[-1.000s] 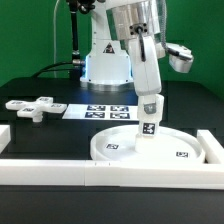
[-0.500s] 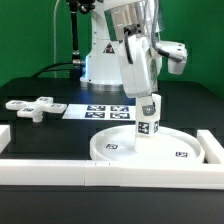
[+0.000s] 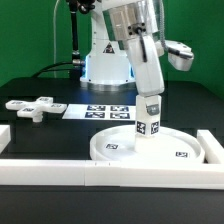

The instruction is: Assemble round table

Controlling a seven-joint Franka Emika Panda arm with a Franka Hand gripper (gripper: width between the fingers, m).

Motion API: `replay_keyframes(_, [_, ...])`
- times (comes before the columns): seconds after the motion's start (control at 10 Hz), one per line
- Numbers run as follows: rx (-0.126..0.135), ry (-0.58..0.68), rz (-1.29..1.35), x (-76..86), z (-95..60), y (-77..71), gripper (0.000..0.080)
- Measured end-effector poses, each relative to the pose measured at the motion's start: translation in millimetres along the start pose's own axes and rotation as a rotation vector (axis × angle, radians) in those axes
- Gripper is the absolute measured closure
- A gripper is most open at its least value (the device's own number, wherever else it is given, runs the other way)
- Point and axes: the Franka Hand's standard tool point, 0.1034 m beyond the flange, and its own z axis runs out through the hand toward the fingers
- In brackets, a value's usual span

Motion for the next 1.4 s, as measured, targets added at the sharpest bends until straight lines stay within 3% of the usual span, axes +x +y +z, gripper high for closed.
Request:
replay_keyframes(0.3, [-0.003,-0.001,-0.245,0.3,0.3,0.6,0.015])
replay_keyframes(0.4, [-0.033,-0.005,-0.381,-0.1,-1.3,2.0,0.015])
replay_keyframes(0.7, [-0.073,0.028,-0.832,-3.8,-7.6,-5.4,0.015])
replay_keyframes(1.3, [-0.09,0.011,-1.266,-2.7,-7.1,-6.0,0.015])
replay_keyframes(1.4, [-0.112,0.026,-1.465,-0.9,-6.7,-7.0,0.015])
